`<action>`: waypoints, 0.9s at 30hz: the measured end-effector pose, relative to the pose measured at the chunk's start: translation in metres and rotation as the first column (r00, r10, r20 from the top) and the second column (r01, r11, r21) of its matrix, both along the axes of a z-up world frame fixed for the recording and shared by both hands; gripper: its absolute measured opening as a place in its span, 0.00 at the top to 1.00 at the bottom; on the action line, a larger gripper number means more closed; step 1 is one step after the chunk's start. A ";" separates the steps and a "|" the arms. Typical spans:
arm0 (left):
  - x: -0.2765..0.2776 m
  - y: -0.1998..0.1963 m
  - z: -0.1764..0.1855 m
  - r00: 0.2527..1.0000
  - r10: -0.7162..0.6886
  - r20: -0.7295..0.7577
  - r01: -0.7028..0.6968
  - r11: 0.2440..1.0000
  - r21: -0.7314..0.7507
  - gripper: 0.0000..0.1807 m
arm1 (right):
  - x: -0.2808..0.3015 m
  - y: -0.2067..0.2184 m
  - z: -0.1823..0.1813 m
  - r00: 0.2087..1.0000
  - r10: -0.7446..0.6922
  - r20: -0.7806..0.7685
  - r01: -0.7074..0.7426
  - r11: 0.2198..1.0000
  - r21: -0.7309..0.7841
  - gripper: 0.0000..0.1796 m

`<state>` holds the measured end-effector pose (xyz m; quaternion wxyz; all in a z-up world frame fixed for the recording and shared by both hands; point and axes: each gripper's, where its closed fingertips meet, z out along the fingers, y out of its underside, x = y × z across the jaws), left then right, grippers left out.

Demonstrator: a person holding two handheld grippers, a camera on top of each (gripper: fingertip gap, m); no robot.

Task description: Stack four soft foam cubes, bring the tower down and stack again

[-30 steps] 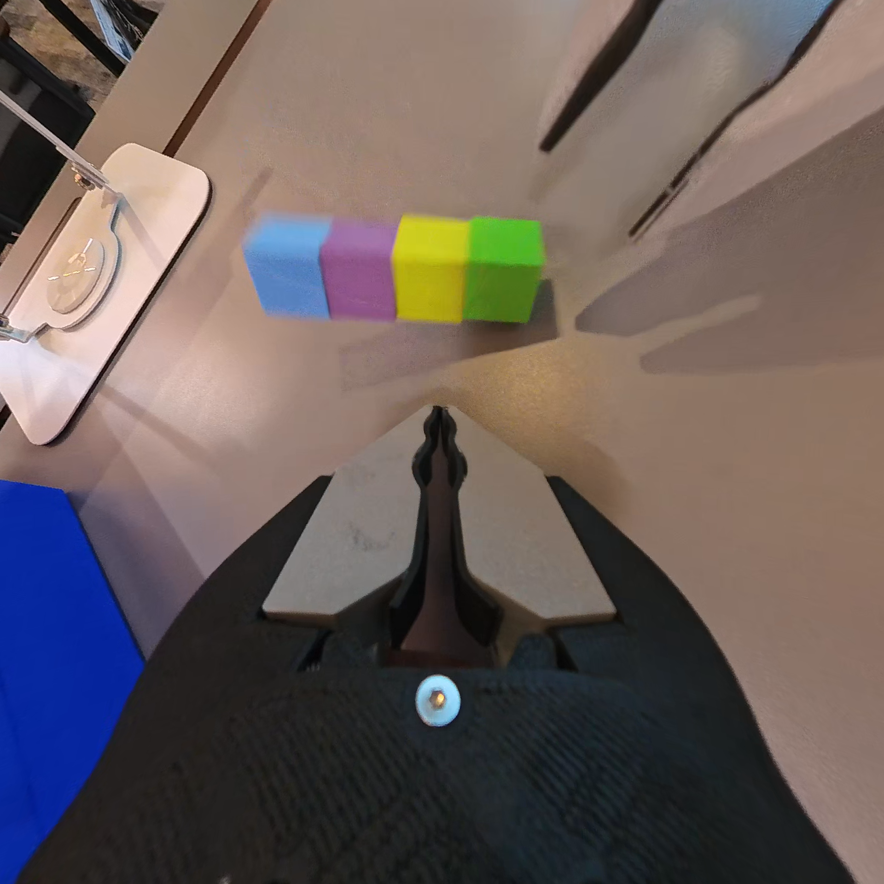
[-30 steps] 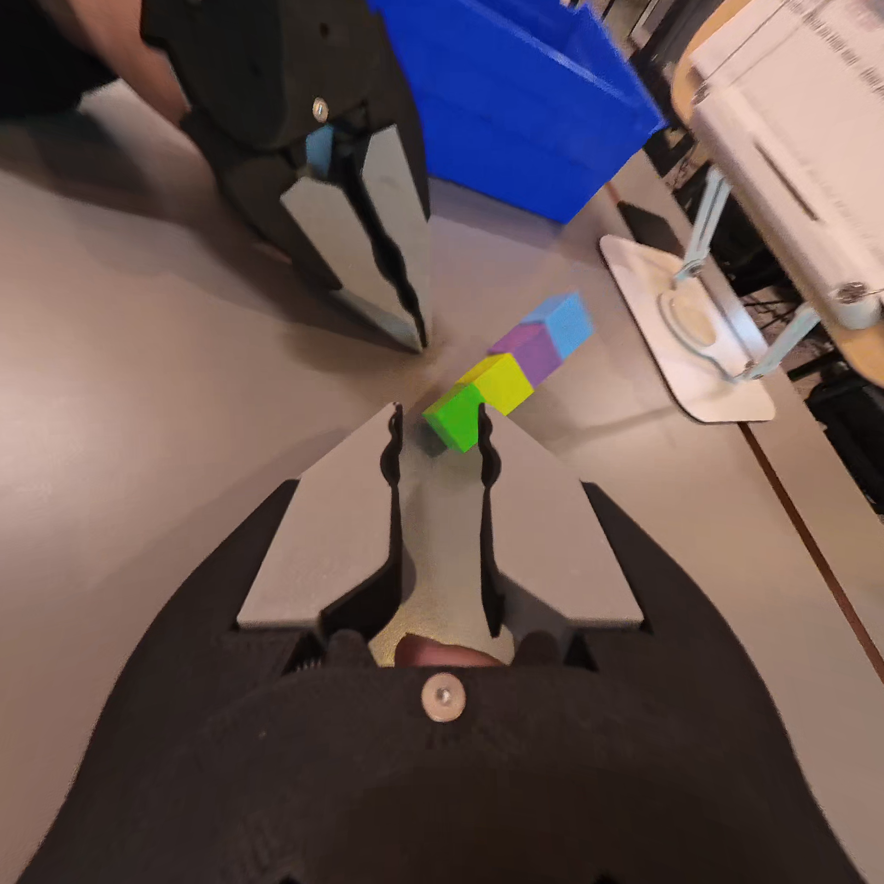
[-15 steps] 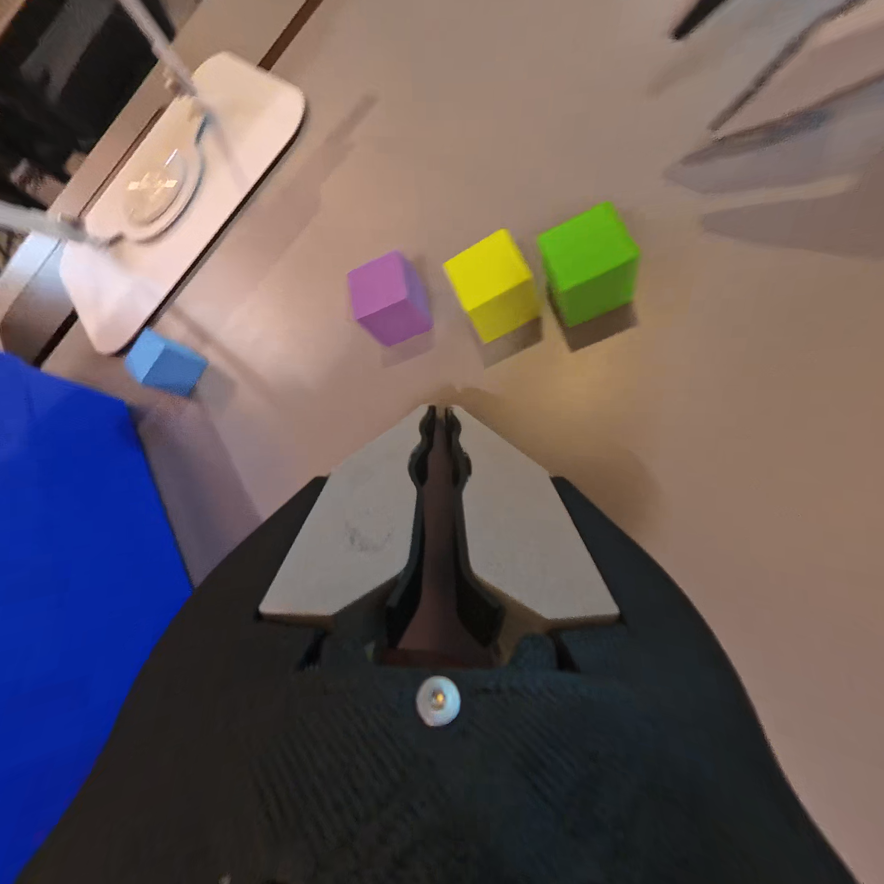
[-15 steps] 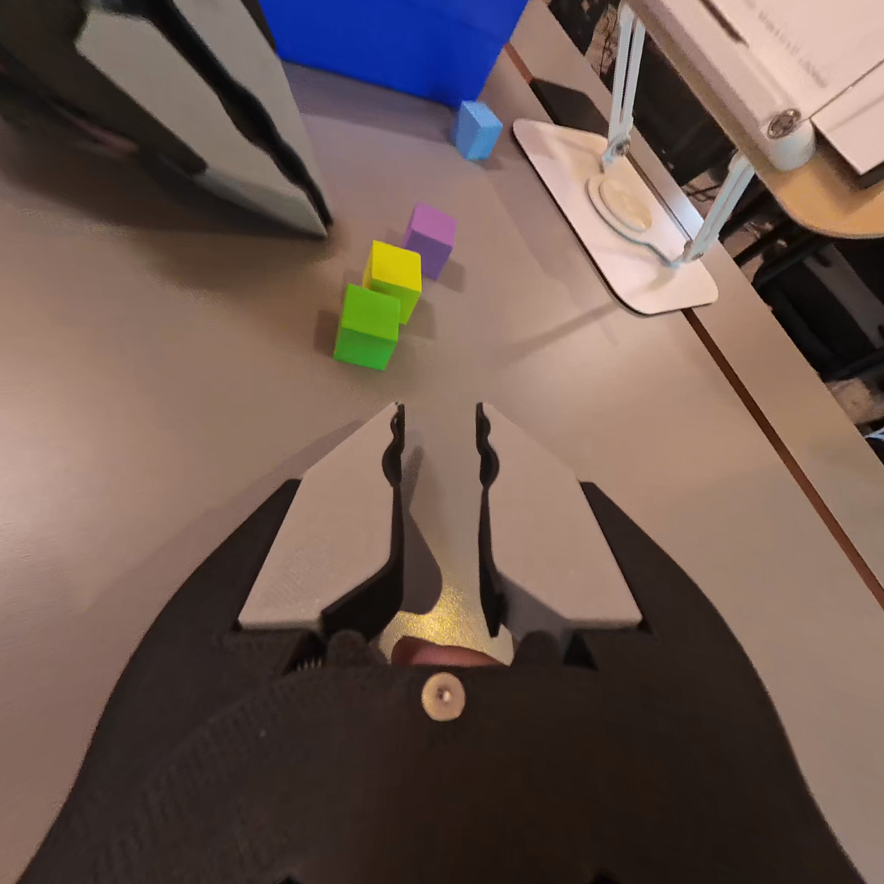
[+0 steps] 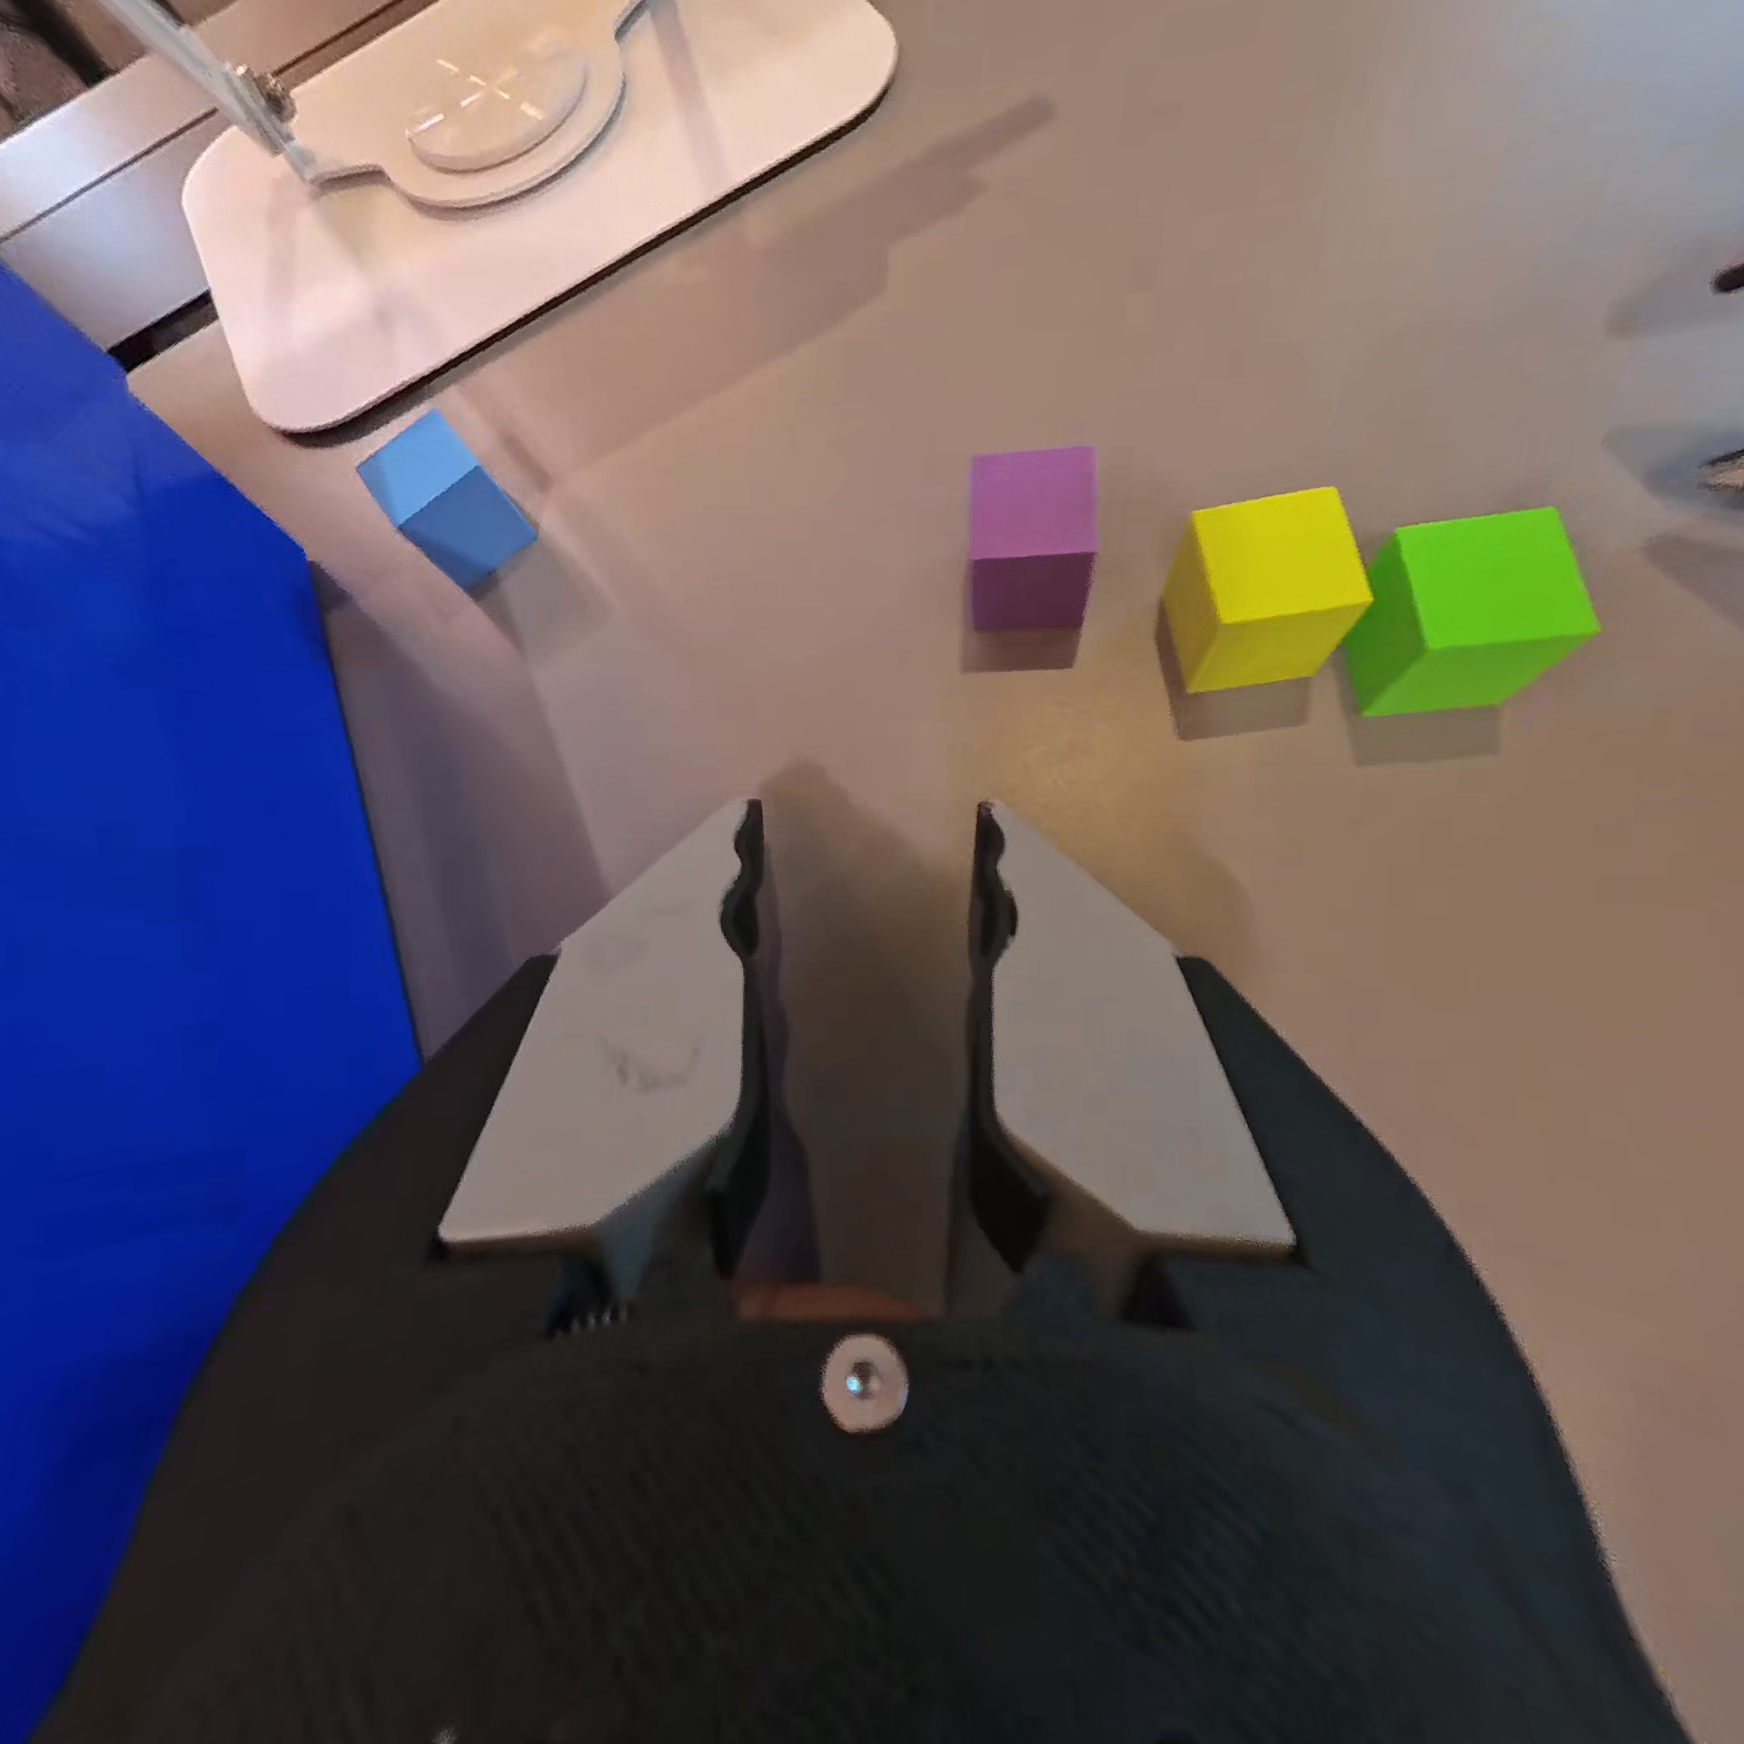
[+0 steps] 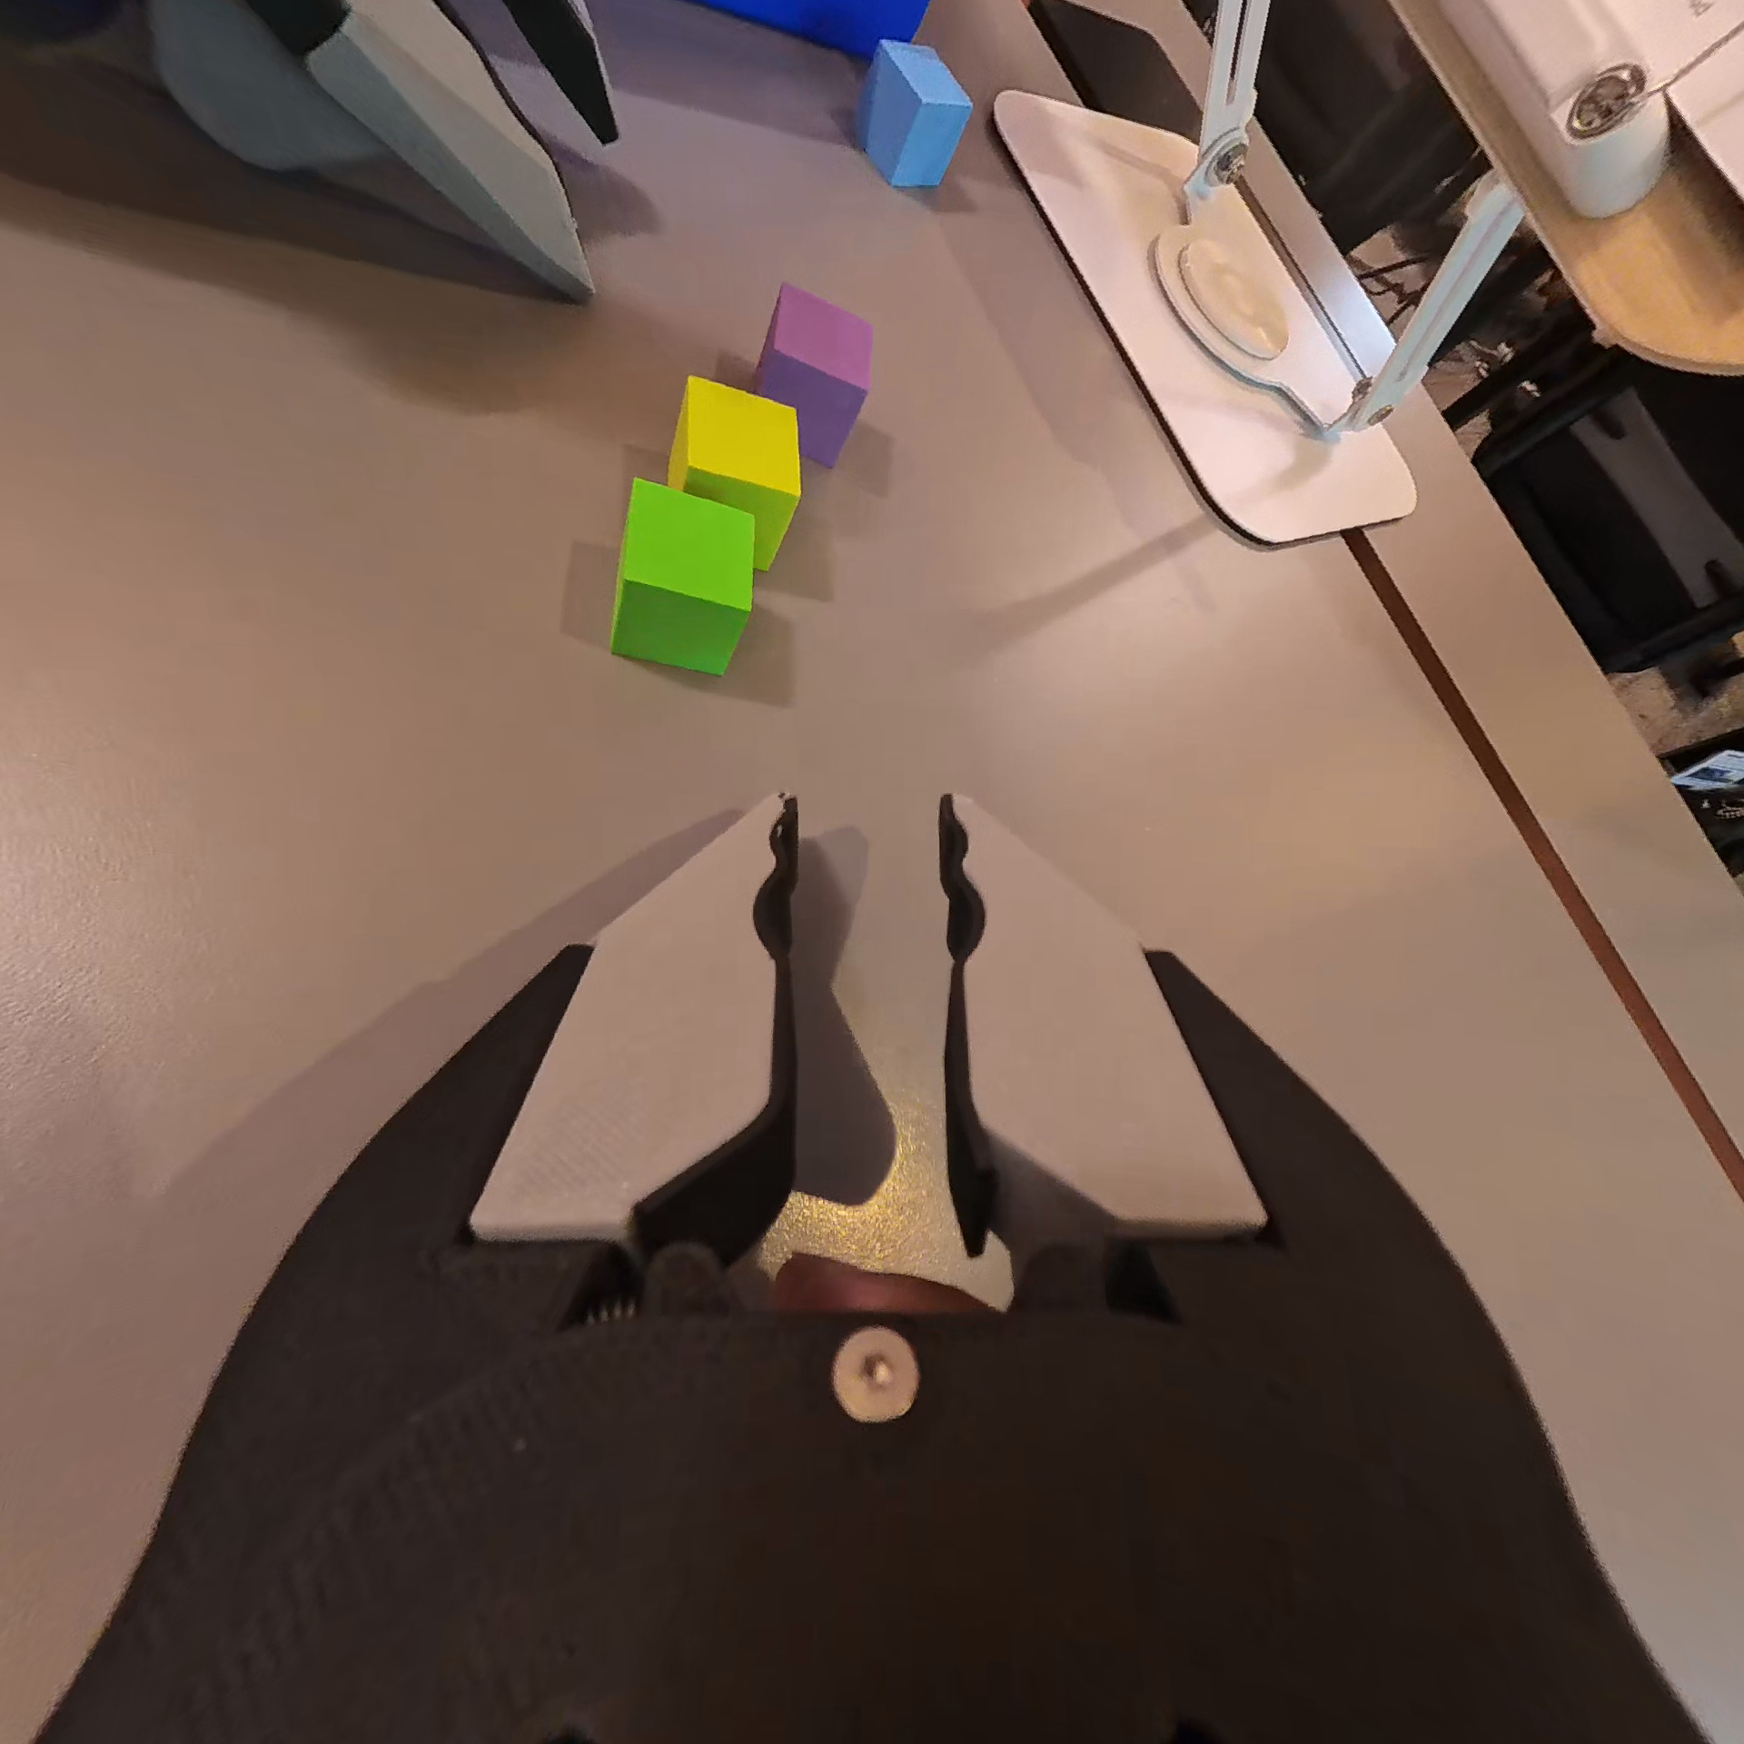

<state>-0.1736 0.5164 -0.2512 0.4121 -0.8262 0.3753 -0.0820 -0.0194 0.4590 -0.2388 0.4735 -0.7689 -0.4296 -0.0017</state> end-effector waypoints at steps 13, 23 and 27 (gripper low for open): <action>0.054 -0.043 -0.002 0.925 -0.322 -0.201 0.356 0.920 0.164 0.97 | 0.038 0.017 -0.014 0.963 -0.223 -0.152 0.180 0.950 -0.257 0.74; 0.072 -0.037 -0.004 0.934 -0.348 -0.082 0.352 0.935 0.039 1.00 | 0.039 0.019 -0.017 0.952 -0.237 -0.196 0.164 0.931 -0.326 0.76; 0.086 -0.056 -0.004 0.907 -0.421 -0.026 0.421 0.907 -0.004 0.98 | 0.039 0.019 -0.017 0.948 -0.240 -0.208 0.159 0.927 -0.340 0.76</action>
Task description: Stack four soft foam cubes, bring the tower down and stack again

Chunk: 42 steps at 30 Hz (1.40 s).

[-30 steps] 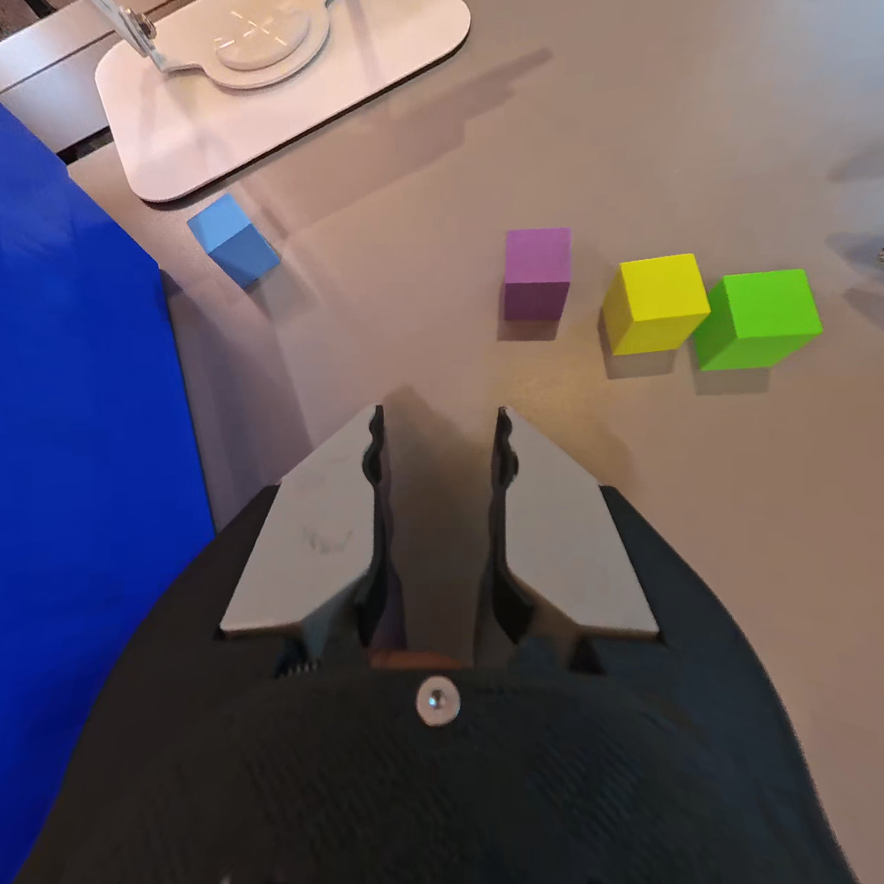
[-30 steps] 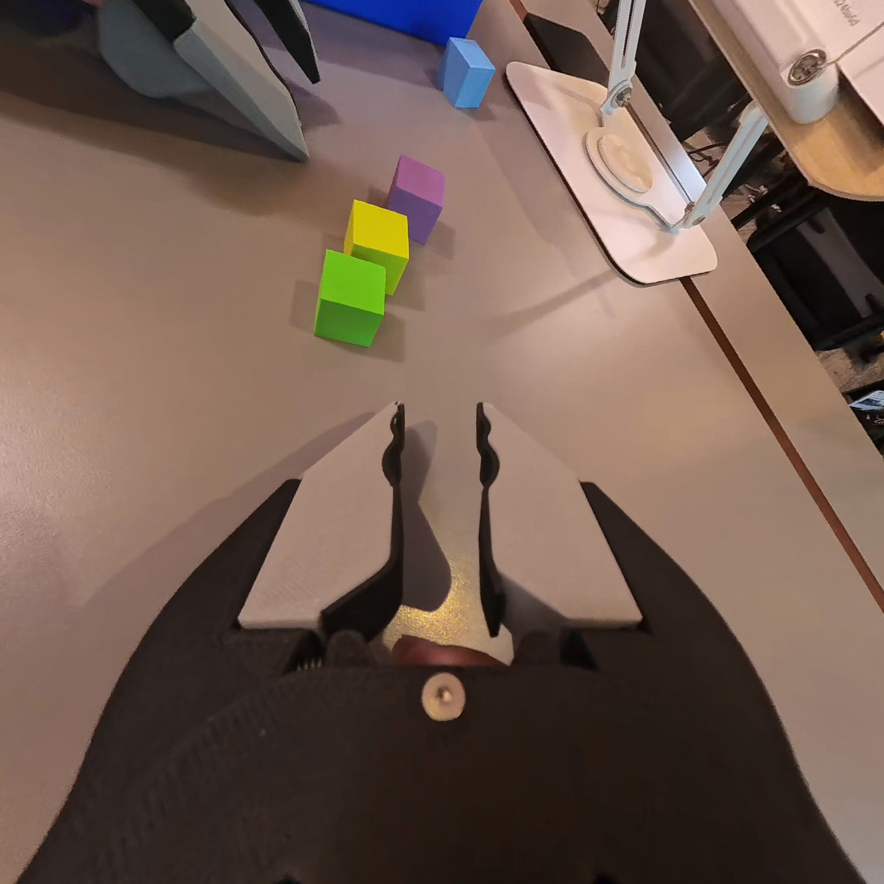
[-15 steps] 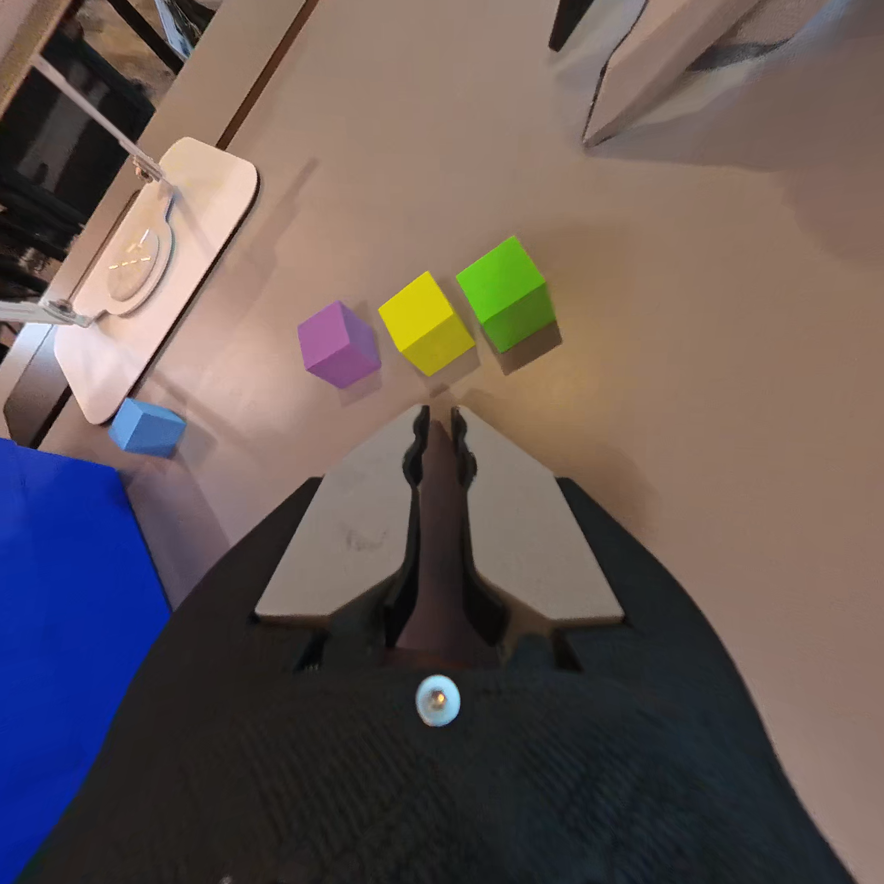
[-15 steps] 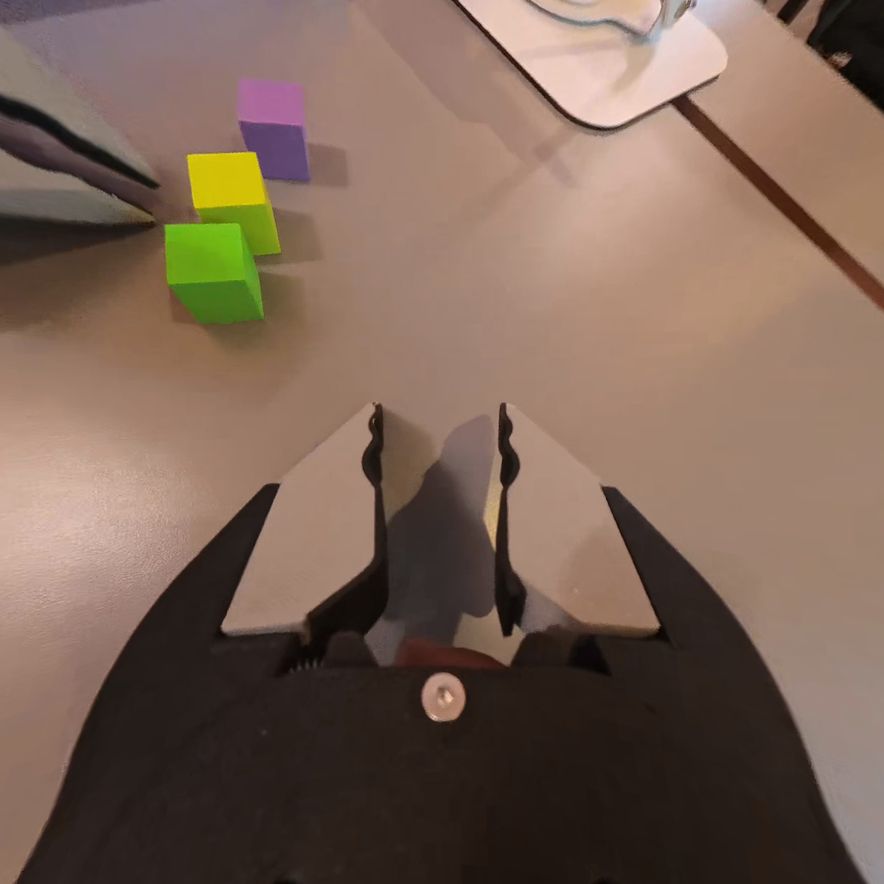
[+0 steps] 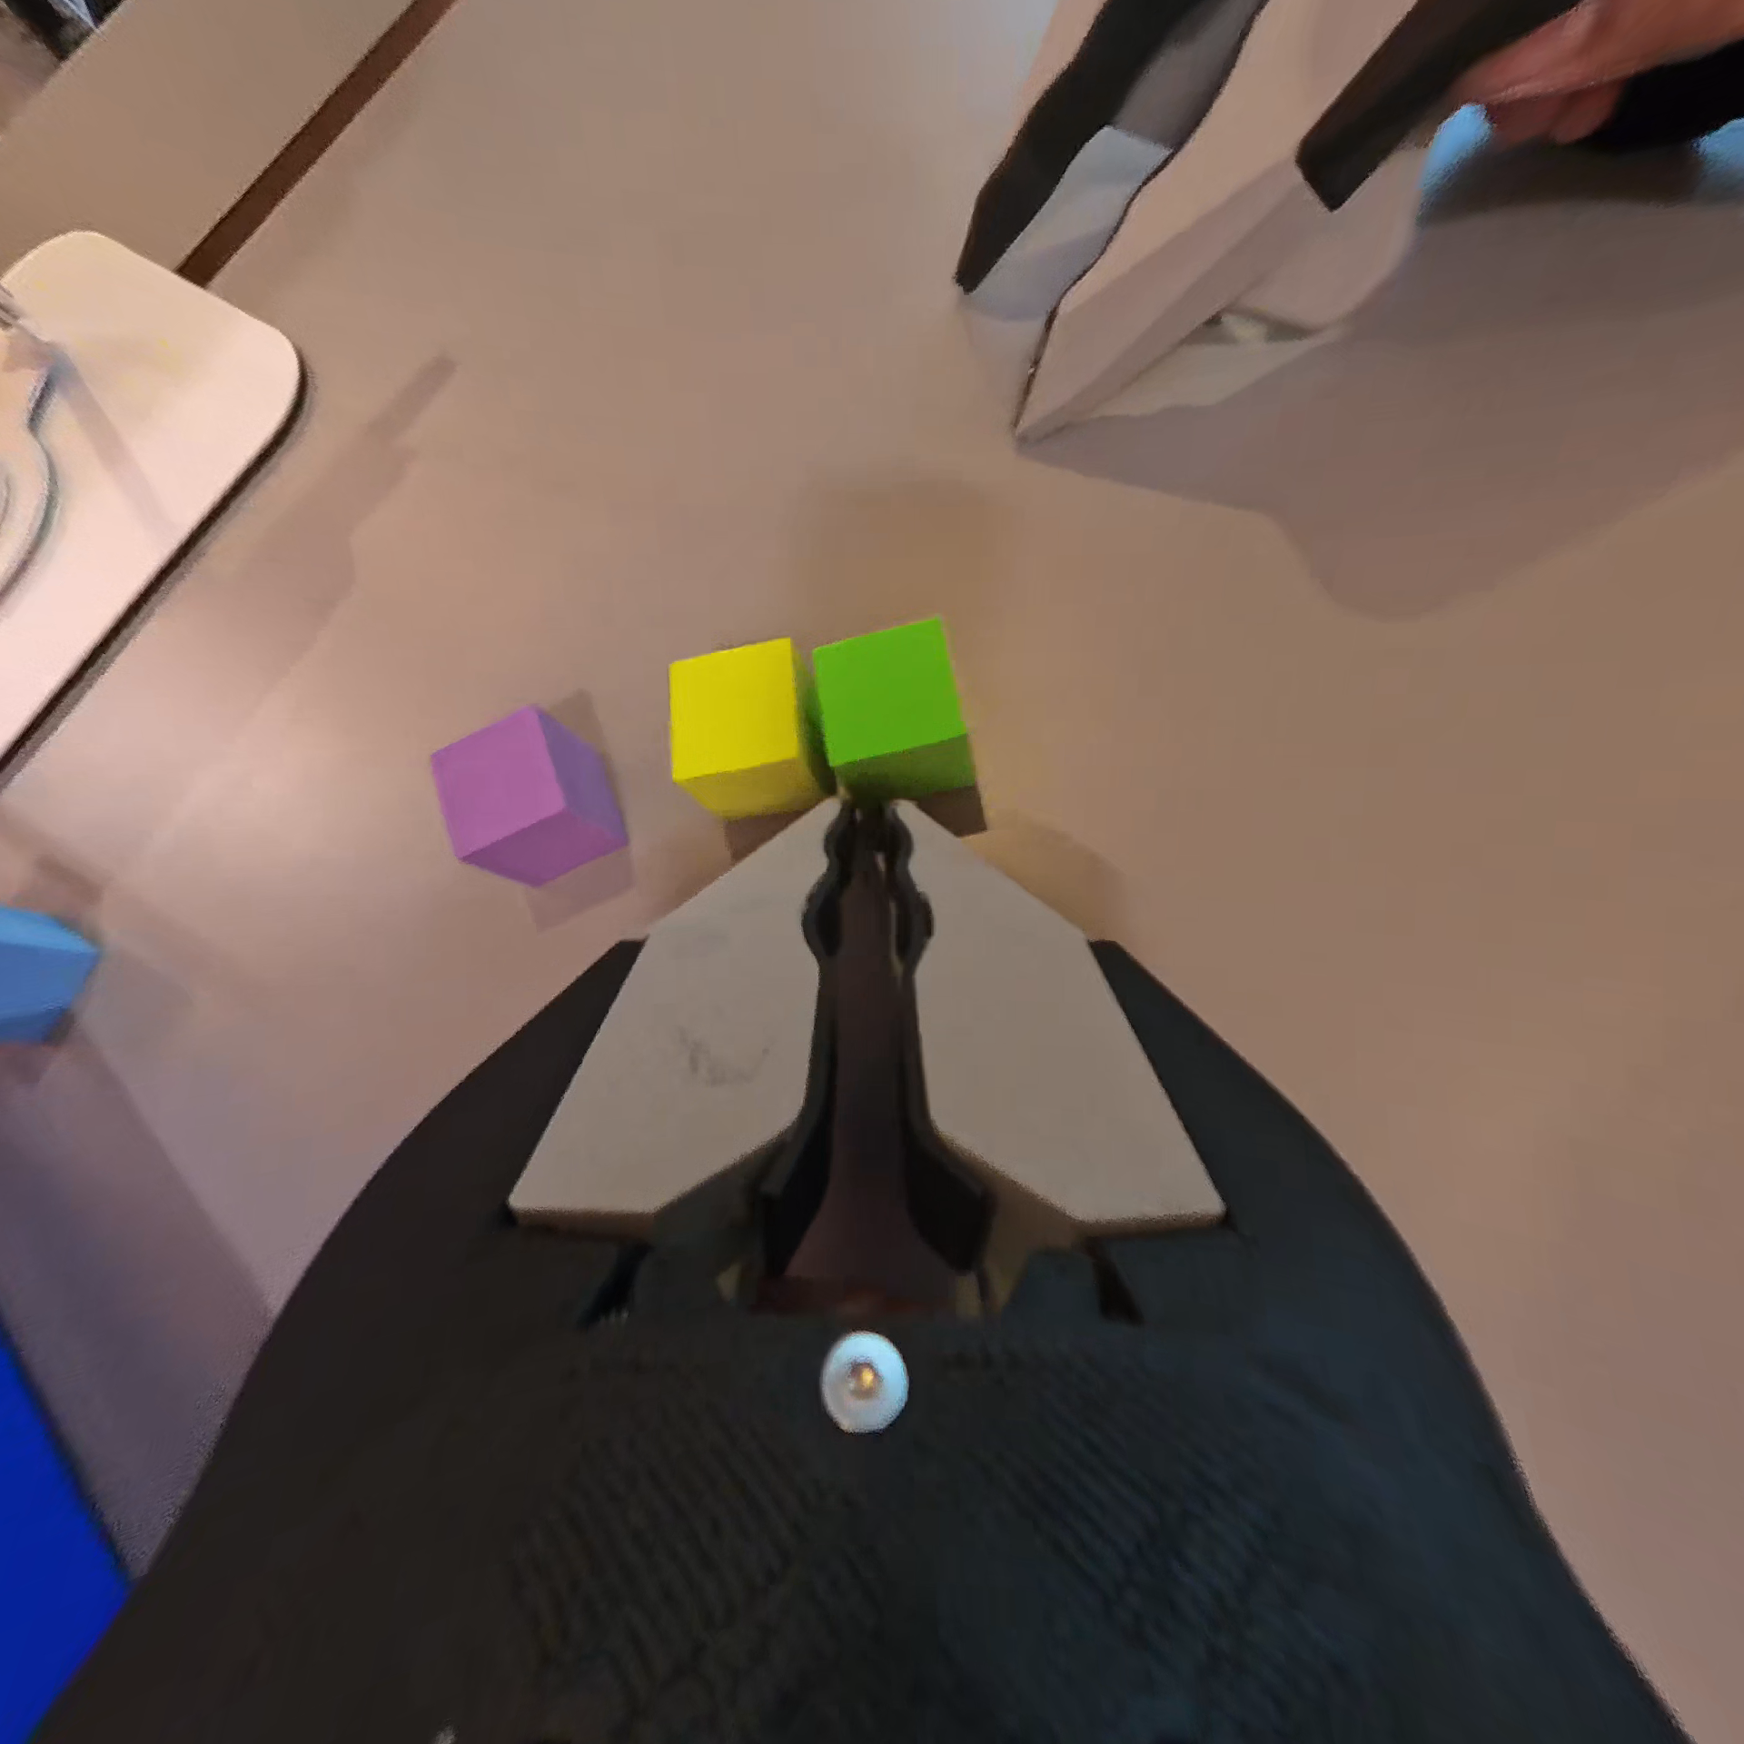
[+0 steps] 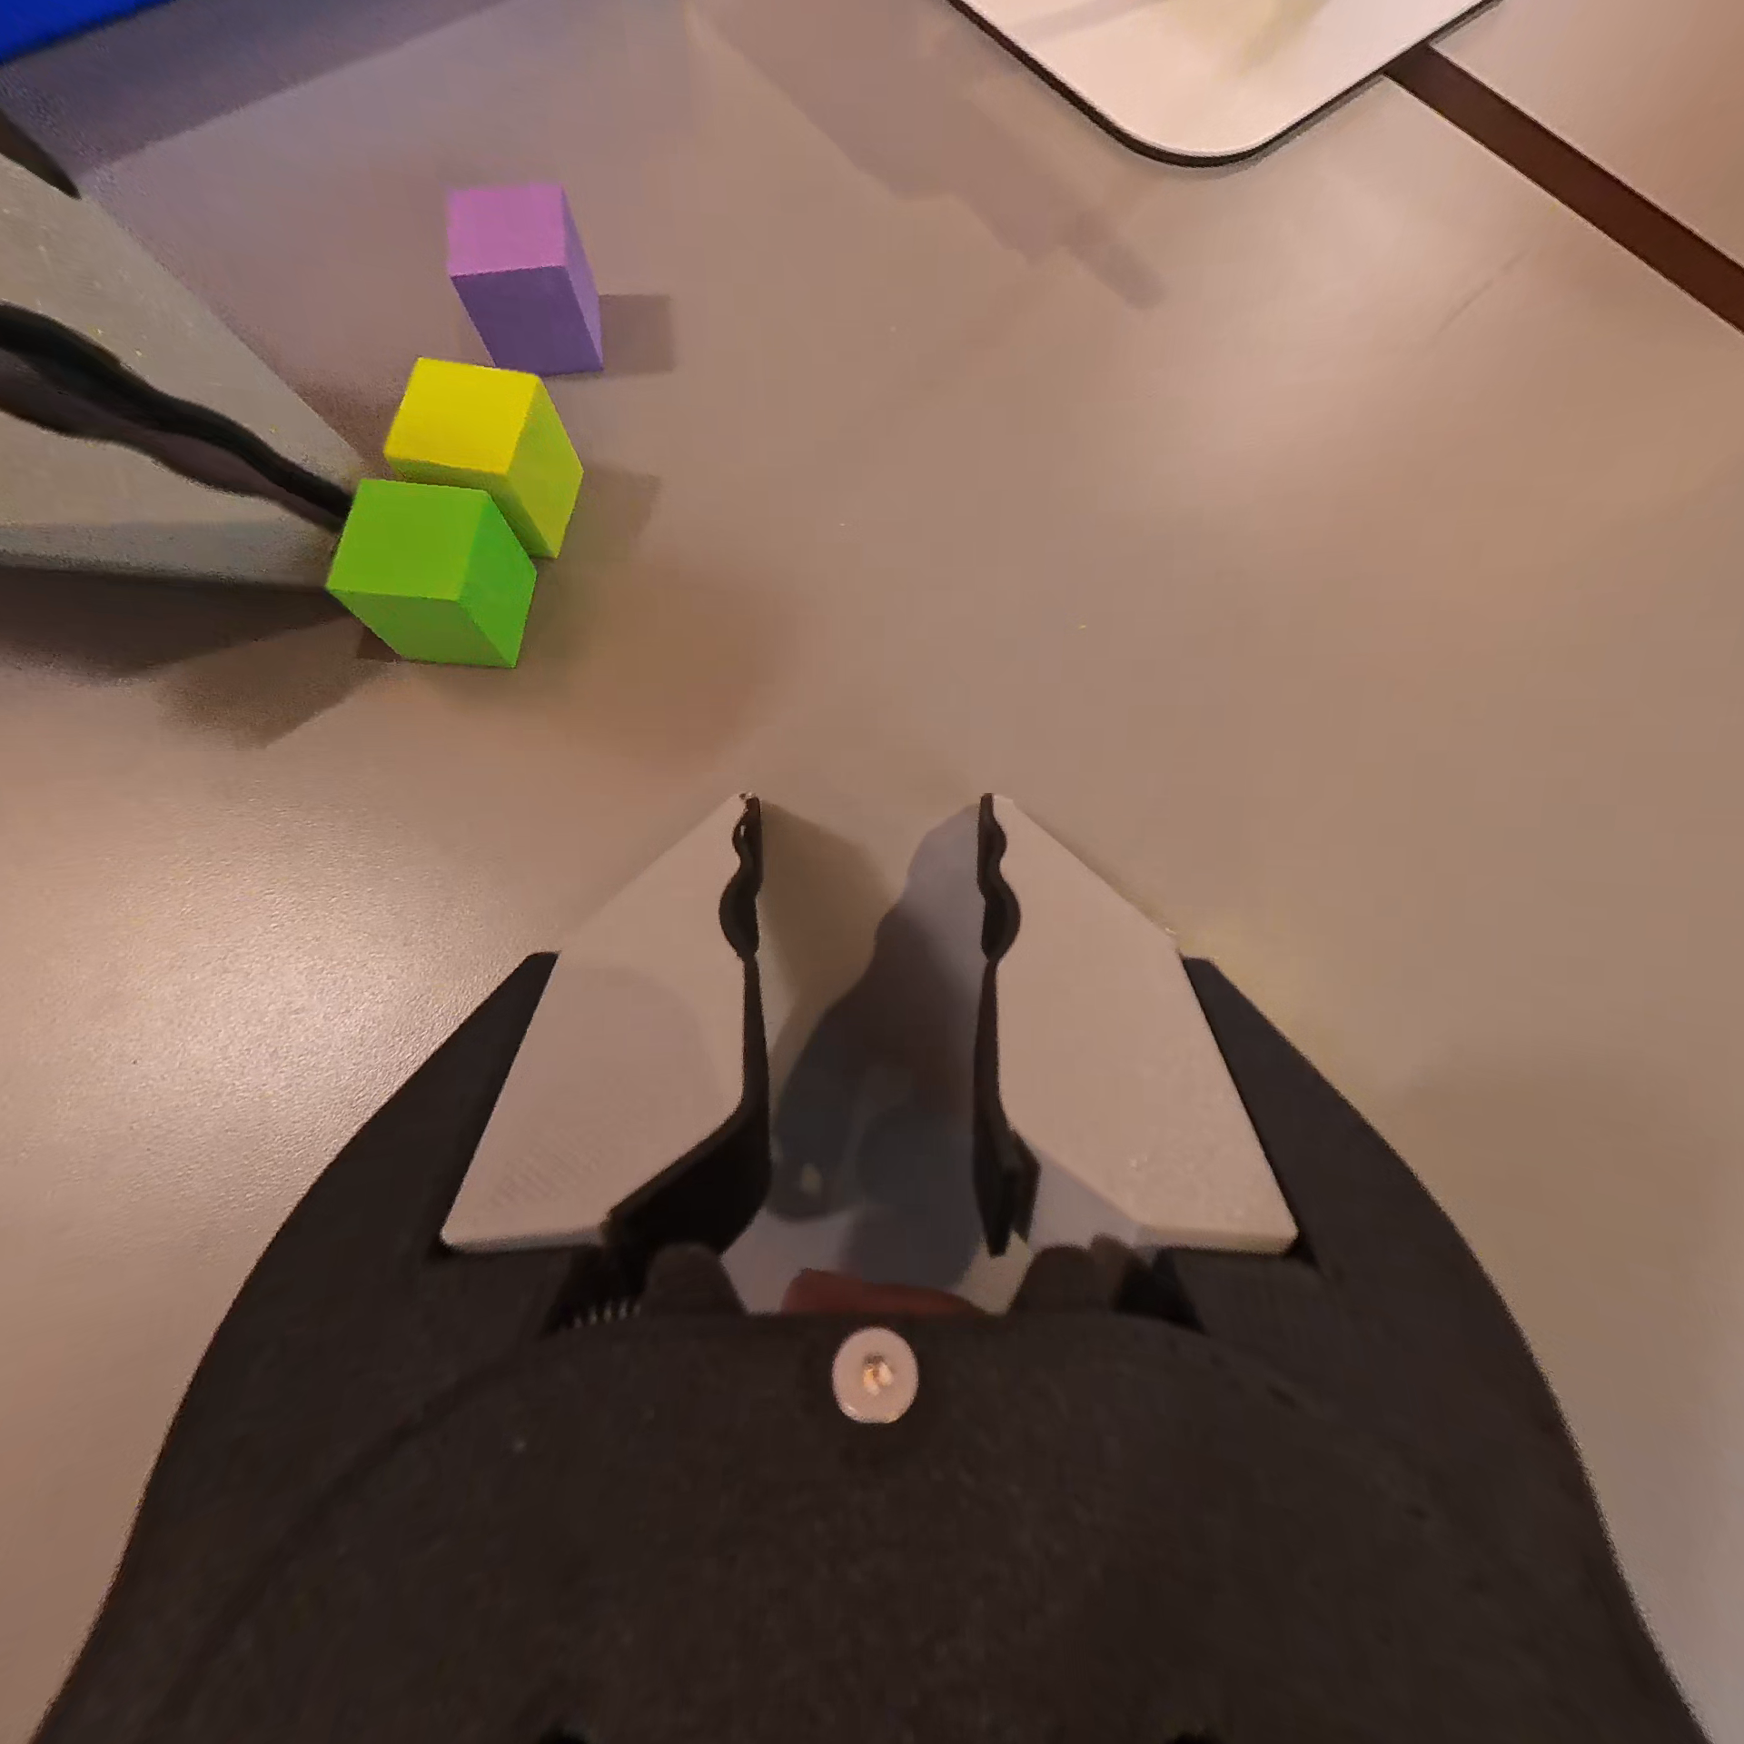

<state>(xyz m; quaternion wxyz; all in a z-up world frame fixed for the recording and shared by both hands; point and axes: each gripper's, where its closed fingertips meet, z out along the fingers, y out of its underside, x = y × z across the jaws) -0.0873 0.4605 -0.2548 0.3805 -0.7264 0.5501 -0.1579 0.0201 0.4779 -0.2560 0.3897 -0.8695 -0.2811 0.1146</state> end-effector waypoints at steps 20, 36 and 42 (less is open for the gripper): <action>0.023 -0.013 0.010 0.992 0.063 0.108 -0.051 0.993 -0.109 0.76 | 0.015 0.007 0.001 0.999 -0.023 0.043 0.021 0.999 0.036 0.74; -0.044 0.064 0.017 0.902 0.411 0.134 -0.408 0.912 -0.044 0.74 | 0.027 0.008 0.001 0.999 -0.030 0.029 0.029 0.999 0.025 0.77; -0.034 0.081 0.005 0.910 0.413 0.033 -0.414 0.910 -0.002 0.72 | 0.027 0.008 0.001 0.999 -0.036 0.038 0.035 0.999 0.034 0.77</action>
